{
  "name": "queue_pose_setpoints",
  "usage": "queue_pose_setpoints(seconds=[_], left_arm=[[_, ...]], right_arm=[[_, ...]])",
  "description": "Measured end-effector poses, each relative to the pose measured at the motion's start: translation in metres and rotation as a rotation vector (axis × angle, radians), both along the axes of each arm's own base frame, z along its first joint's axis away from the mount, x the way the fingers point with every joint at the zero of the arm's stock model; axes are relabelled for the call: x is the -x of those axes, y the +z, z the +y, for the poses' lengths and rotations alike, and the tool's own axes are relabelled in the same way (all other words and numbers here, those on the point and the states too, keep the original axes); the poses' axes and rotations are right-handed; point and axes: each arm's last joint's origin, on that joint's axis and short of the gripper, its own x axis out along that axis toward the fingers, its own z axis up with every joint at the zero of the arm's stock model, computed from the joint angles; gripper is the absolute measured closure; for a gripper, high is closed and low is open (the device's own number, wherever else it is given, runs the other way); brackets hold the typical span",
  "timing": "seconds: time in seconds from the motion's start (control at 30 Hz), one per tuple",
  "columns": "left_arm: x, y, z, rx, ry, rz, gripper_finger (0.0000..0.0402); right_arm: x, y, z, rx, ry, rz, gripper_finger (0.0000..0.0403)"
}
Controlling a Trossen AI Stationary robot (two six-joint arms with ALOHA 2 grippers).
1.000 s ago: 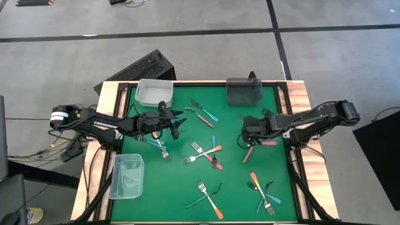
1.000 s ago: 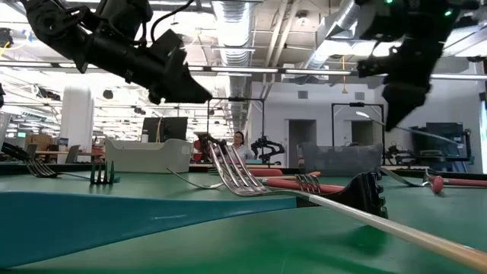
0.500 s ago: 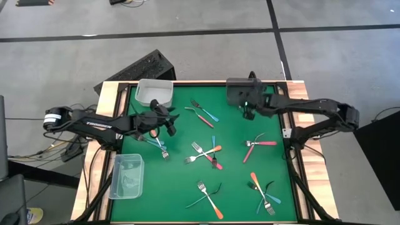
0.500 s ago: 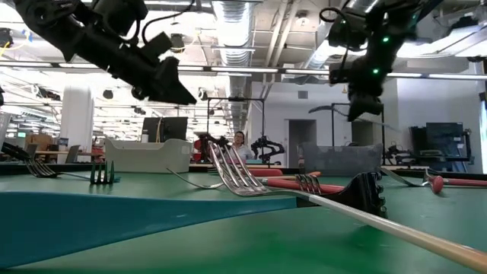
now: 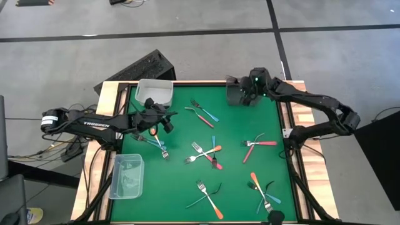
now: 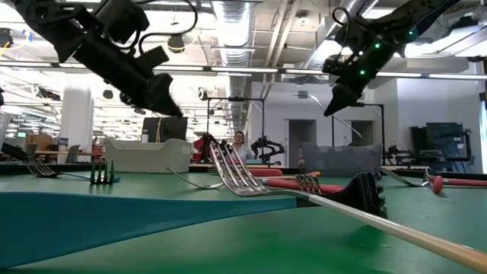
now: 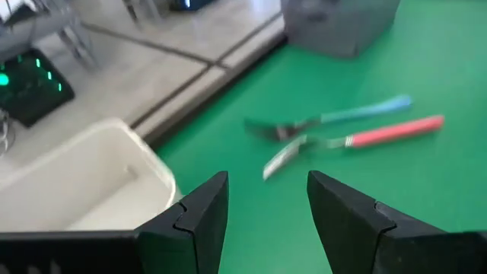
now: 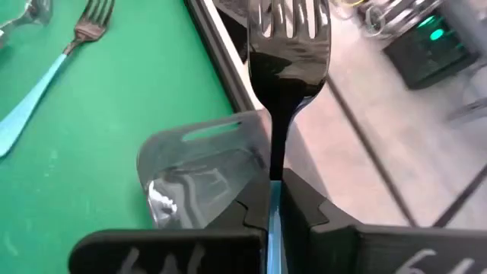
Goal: Sort silverware by color (type)
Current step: Put the blue fork into the black bin
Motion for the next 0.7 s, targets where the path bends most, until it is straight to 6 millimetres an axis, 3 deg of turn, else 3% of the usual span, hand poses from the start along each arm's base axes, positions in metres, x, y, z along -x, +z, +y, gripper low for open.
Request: queue_pose_setpoints(seconds=[0.33, 0.5, 0.7], left_arm=[[0.006, -0.009, -0.001, 0.054, 0.031, 0.067, 0.0233], [0.006, -0.007, 0.000, 0.003, 0.072, 0.074, 0.0233], [0.007, -0.007, 0.001, -0.024, 0.101, 0.087, 0.0233]], right_arm=[[0.017, -0.009, -0.013, -0.046, 0.026, 0.002, 0.0369], [0.026, -0.025, -0.018, -0.008, 0.007, -0.004, 0.0347], [0.033, -0.026, -0.023, 0.005, -0.016, 0.005, 0.0328]])
